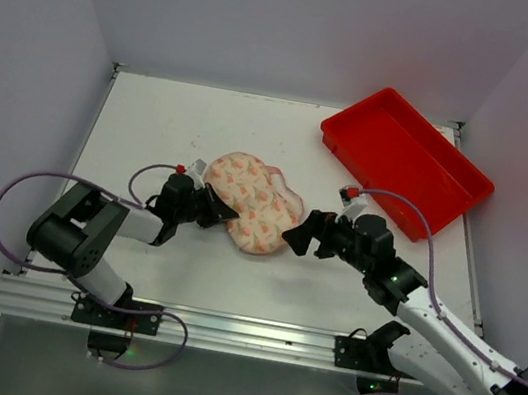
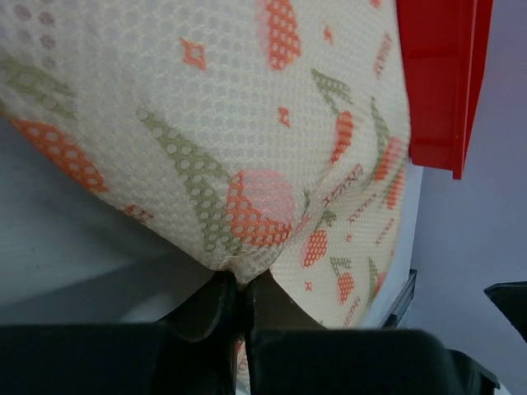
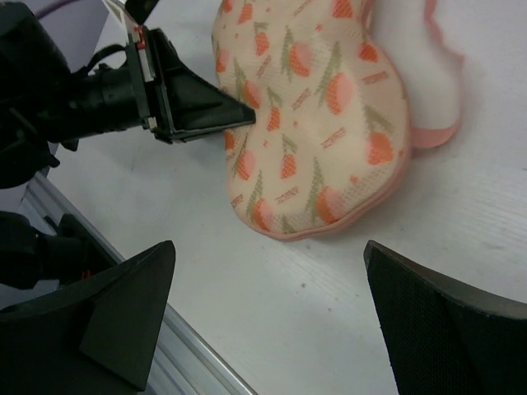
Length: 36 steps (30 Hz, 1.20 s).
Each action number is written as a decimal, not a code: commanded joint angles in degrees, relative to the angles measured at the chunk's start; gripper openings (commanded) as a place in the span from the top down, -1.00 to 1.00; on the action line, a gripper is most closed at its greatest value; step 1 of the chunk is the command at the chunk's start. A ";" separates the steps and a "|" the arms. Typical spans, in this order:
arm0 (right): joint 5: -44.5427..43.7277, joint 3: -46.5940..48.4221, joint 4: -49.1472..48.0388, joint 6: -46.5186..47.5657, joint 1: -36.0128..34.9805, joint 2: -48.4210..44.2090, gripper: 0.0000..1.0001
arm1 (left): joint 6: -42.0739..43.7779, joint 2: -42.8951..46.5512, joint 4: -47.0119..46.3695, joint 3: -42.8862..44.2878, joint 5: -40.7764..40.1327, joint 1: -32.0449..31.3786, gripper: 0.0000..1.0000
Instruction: Unzip the laundry bag and remove the bra
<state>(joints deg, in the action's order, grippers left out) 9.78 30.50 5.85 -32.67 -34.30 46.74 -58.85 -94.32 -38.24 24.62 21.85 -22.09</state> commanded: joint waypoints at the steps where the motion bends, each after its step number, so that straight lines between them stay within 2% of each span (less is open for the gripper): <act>1: -9.68 1.13 -8.91 -4.06 -7.25 5.43 -0.97 | 3.21 8.79 4.66 -2.47 -3.91 0.55 1.00; 3: -13.72 1.93 -9.62 -4.68 -11.91 8.44 -0.97 | 3.83 12.92 8.33 -2.04 -5.76 0.38 1.00; 8: -14.96 6.58 -10.25 -5.83 -17.54 20.46 -0.97 | 3.92 18.03 12.40 -0.36 -8.39 0.11 1.00; 11: -14.97 9.57 -11.56 -7.93 -20.26 26.80 -0.97 | 1.73 18.30 13.27 -0.01 -8.75 0.03 1.00; 15: -23.29 13.70 -11.47 -8.38 -25.45 31.20 -0.97 | -1.26 18.39 13.54 0.51 -10.50 -0.85 1.00; 17: -23.93 15.02 -11.56 -9.60 -25.99 32.70 -0.97 | -3.28 18.30 13.10 0.51 -11.03 -1.20 1.00; 19: -25.15 15.55 -11.91 -10.75 -26.08 34.55 -0.85 | -5.04 18.56 13.01 0.60 -11.21 -1.29 1.00; 22: -25.16 15.82 -12.09 -11.97 -25.99 36.22 -0.79 | -6.97 19.35 13.28 0.86 -12.26 -1.56 1.00; 27: -27.09 13.80 -15.87 -14.27 -25.99 37.81 -0.39 | -8.73 19.35 16.26 2.27 -13.32 -1.99 1.00; 36: -30.44 14.59 -16.74 -15.41 -26.08 40.09 -0.12 | -12.69 19.26 18.11 3.68 -14.99 -3.23 1.00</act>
<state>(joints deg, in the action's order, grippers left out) -16.10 44.40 -7.42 -46.48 -60.34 86.02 -68.88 -76.47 -20.14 25.56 8.03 -24.69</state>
